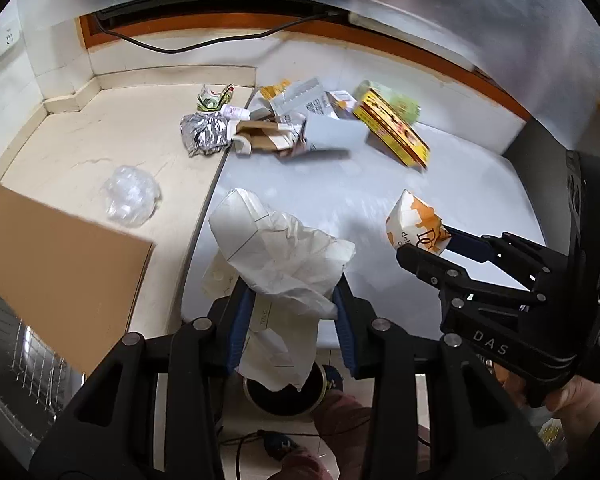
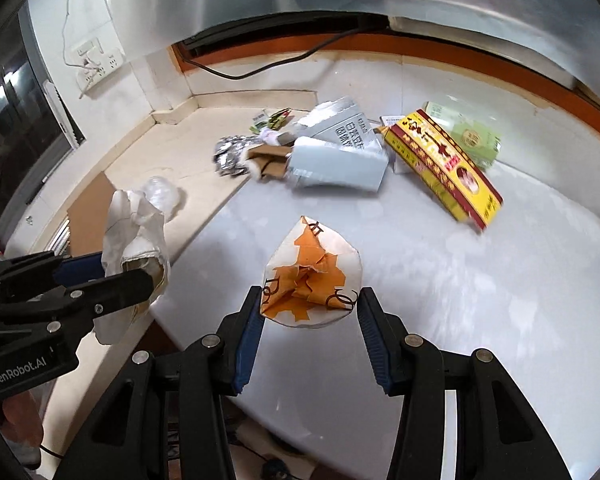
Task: Collect trash
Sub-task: 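Carry the white paper and paper cup down over the trash bin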
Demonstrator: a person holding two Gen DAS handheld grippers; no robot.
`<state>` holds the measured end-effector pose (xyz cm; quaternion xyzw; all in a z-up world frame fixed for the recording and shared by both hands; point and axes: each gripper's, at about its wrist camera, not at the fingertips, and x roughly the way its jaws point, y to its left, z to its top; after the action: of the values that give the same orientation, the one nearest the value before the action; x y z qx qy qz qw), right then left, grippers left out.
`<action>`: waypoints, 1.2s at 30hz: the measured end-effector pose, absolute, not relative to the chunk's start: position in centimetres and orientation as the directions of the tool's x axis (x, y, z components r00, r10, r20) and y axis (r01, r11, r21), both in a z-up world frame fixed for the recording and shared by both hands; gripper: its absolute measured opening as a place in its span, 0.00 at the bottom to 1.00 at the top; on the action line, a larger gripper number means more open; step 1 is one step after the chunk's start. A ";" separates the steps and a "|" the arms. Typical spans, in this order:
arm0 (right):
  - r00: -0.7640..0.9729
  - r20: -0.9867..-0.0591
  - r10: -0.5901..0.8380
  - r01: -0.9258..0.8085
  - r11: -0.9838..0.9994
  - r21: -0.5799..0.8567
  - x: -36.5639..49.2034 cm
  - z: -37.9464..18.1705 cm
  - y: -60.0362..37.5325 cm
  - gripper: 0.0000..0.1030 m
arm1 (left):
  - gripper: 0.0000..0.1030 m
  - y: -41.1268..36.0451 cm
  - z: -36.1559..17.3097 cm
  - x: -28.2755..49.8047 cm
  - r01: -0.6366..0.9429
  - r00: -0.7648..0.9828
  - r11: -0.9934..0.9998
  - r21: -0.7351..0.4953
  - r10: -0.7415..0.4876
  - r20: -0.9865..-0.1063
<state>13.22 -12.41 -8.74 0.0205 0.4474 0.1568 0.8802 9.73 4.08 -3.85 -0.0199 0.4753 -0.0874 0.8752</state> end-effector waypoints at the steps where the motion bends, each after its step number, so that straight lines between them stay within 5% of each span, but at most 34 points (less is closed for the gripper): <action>1: 0.551 -0.780 0.296 -0.253 0.950 0.181 12.2 -8.6 -12.3 0.45 | 0.33 4.3 -3.8 8.6 0.144 0.533 0.982 -0.120 -0.179 -0.827; 14: 0.490 -0.828 0.274 -0.224 0.957 0.184 -2.1 -11.4 -7.2 0.45 | 0.33 6.0 -9.4 -3.1 0.188 0.447 0.973 -0.135 -0.207 -0.870; 36: 0.221 -0.946 0.237 -0.250 0.951 0.180 -6.5 -31.5 -6.9 0.45 | 0.34 3.7 -30.5 -6.4 0.050 0.322 0.994 -0.102 -0.113 -0.940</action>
<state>-6.53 -6.93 -31.48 -0.0055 0.6044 0.1560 0.7813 -6.43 3.73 -30.54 -0.0268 0.5801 -0.0501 0.8125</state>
